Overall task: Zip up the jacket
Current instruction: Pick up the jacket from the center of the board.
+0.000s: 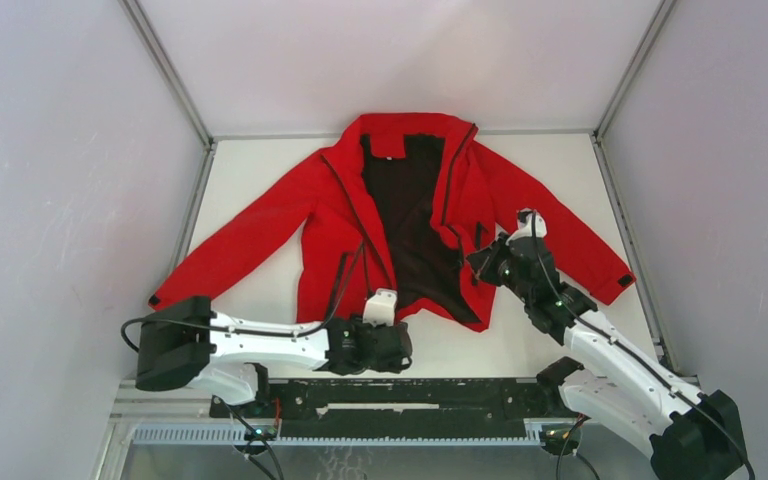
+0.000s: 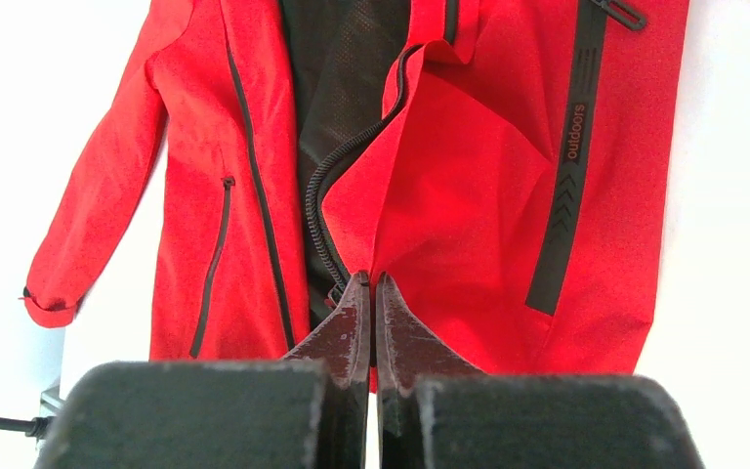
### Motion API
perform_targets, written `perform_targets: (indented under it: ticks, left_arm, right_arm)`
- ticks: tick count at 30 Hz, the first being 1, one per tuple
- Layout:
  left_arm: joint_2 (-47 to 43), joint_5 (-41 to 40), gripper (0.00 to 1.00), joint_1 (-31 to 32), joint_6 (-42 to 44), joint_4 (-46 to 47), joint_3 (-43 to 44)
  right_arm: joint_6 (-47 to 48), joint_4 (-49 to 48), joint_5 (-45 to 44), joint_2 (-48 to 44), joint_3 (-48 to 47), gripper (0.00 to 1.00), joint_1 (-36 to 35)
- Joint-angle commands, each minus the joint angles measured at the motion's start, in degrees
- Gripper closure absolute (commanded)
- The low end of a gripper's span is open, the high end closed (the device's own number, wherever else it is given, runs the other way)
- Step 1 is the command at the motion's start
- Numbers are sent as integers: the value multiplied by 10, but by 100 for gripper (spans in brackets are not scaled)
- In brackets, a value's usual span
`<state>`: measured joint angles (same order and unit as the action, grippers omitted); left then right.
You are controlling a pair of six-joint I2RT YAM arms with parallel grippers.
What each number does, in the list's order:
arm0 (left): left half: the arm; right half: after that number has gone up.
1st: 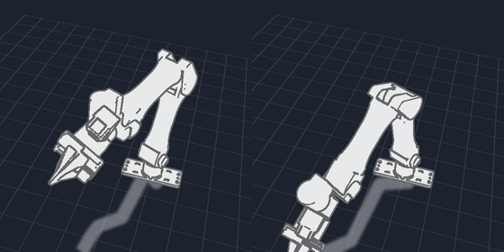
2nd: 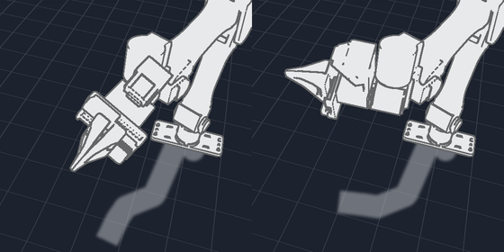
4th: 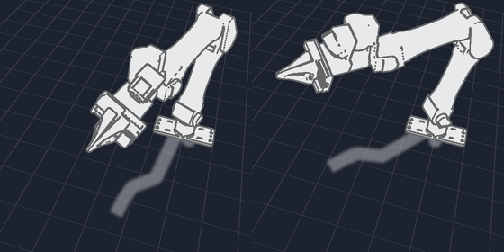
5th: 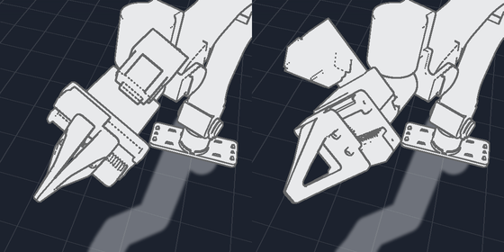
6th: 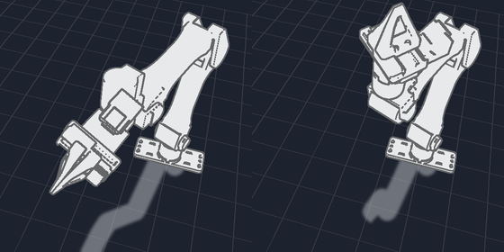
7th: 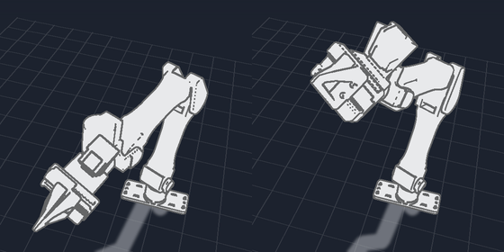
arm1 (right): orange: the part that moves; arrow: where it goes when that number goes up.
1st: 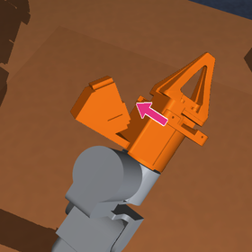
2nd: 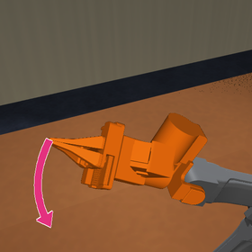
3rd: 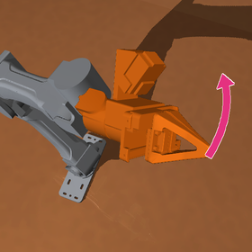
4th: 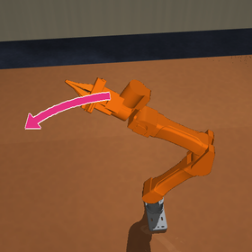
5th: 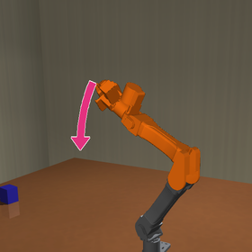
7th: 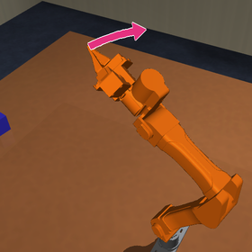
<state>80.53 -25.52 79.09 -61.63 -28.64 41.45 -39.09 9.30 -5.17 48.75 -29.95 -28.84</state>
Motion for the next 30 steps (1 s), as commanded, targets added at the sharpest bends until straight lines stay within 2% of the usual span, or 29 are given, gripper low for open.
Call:
perform_targets:
  ticks: [1, 13, 30]
  left_arm:
    - [4, -29, 23, 13, -41, -20, 24]
    - [11, -53, 26, 20, -85, -38, 14]
    - [58, -36, 28, 24, -83, -22, 21]
  right_arm:
    - [1, -36, 3, -9, 5, 100, 5]
    - [0, -39, 9, -17, 14, 100, 9]
    - [-3, -43, 16, -16, 21, 100, 13]
